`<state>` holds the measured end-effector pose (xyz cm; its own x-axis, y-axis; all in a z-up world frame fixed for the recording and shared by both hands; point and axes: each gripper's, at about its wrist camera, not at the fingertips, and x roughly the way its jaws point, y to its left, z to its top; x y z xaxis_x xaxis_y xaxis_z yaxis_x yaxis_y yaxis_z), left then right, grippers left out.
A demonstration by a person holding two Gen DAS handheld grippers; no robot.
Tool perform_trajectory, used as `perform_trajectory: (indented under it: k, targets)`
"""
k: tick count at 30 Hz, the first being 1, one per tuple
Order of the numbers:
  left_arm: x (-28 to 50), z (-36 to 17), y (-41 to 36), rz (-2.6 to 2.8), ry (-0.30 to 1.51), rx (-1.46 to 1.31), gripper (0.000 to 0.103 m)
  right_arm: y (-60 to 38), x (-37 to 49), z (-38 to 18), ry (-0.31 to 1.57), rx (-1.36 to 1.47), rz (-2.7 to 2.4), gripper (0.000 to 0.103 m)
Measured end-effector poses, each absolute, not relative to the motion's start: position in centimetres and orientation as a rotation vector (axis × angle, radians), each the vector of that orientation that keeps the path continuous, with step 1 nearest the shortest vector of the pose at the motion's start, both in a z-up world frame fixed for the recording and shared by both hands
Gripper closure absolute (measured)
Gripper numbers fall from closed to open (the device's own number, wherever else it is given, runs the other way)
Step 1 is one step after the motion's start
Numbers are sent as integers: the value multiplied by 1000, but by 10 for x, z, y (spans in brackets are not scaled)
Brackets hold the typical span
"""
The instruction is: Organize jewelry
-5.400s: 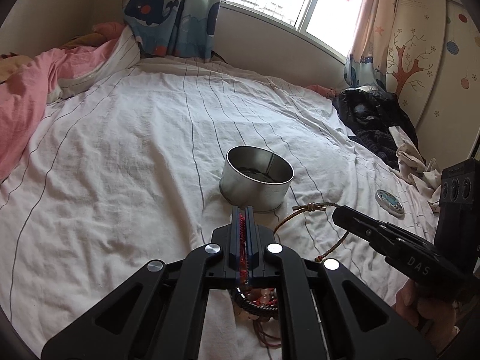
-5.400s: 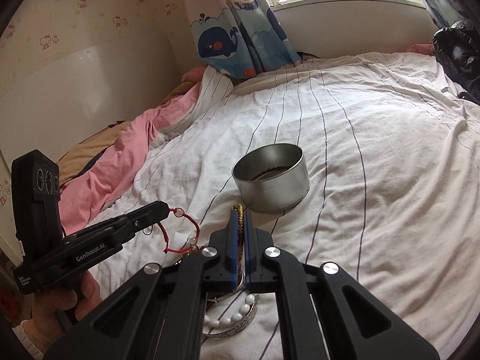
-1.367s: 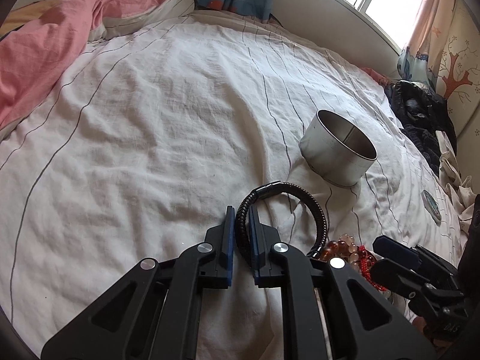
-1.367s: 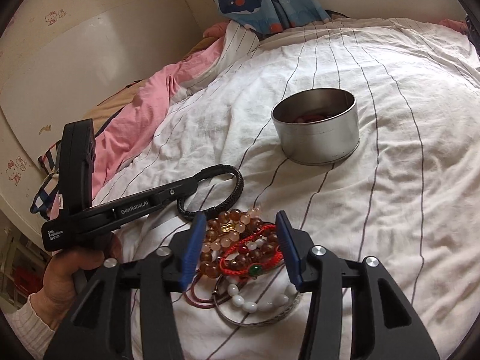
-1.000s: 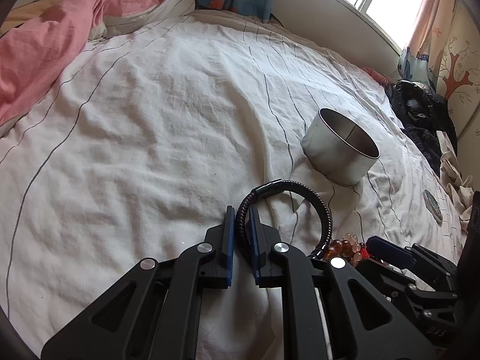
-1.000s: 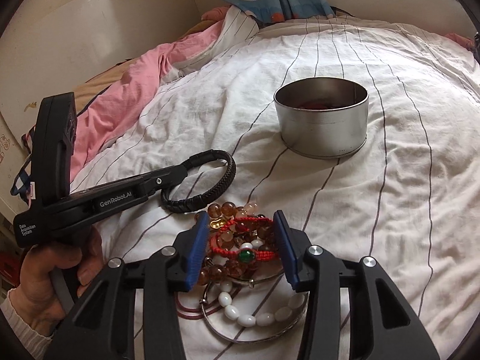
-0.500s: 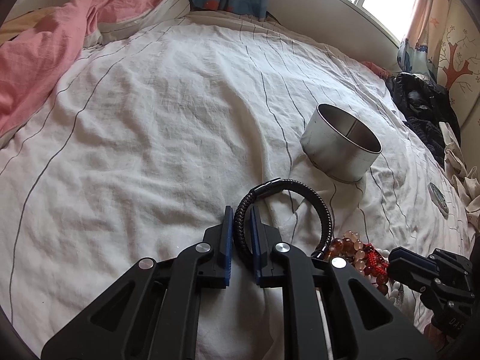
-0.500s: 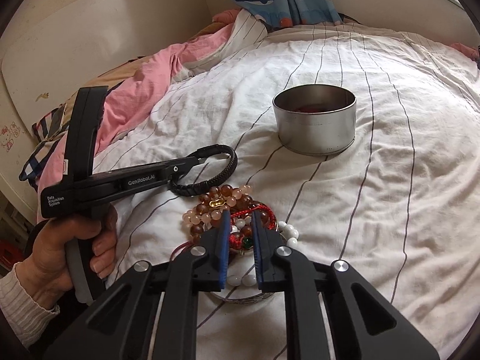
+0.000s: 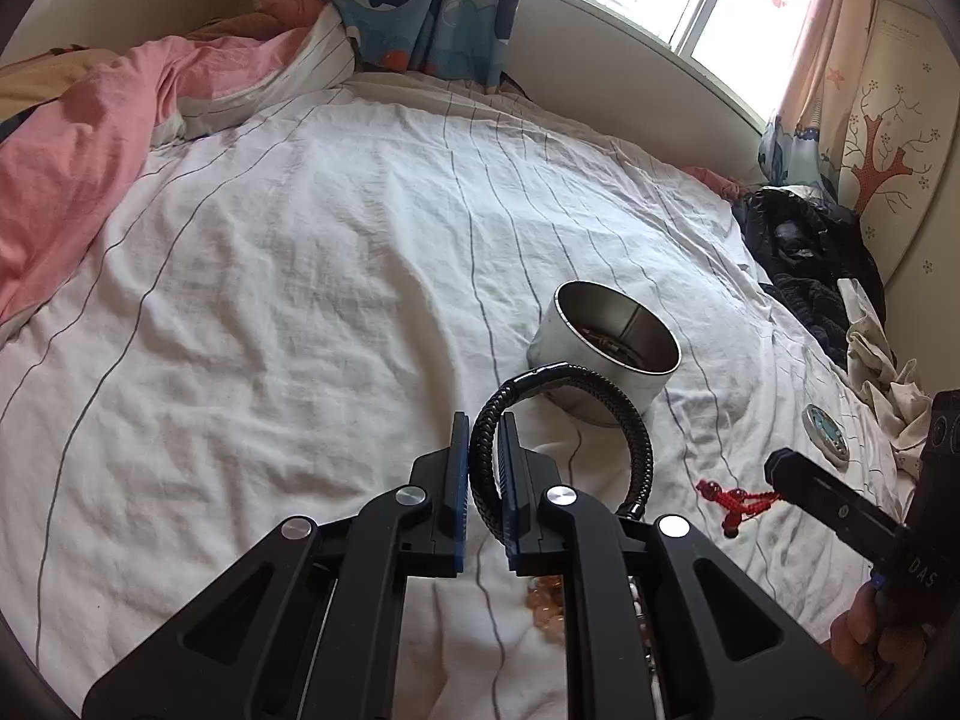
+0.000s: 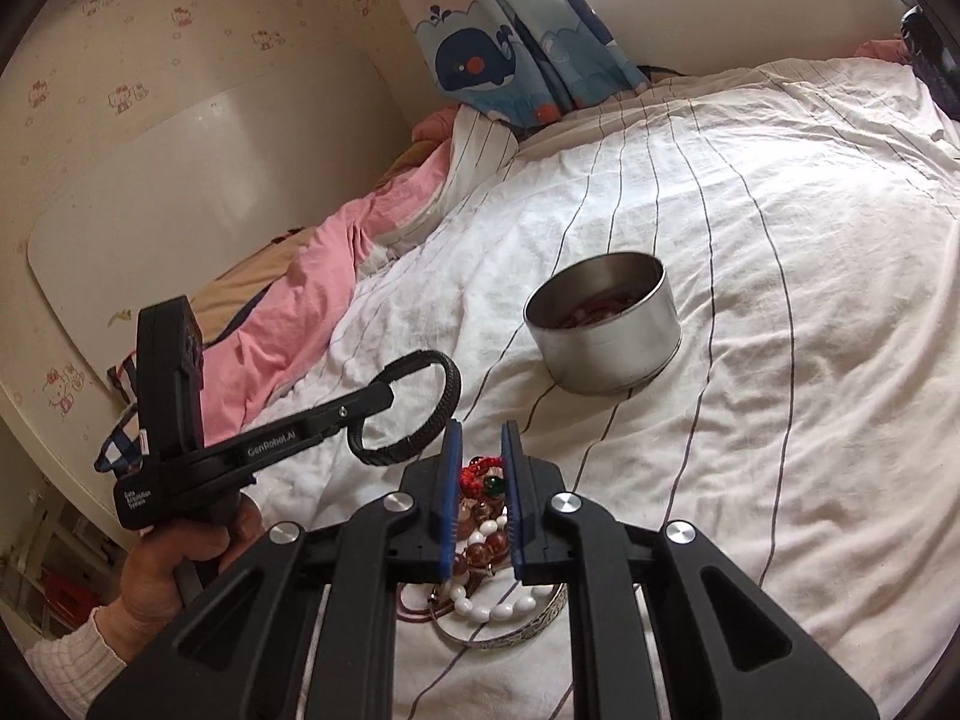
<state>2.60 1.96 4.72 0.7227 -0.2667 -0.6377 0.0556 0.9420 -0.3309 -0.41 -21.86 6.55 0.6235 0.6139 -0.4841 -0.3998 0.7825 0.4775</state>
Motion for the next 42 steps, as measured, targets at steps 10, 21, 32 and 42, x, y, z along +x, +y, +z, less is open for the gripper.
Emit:
perform_trajectory:
  k: [10, 21, 32, 42]
  targets:
    - [44, 57, -4, -178, 732, -324, 94, -234, 24, 88, 612, 376, 548, 89]
    - [85, 61, -25, -168, 724, -316, 94, -222, 76, 102, 576, 305, 503, 89]
    - [123, 47, -58, -162, 770, -190, 80, -215, 133, 58, 716, 295, 453, 70]
    - [63, 53, -15, -146, 774, -218, 74, -237, 73, 61, 740, 380, 437, 69]
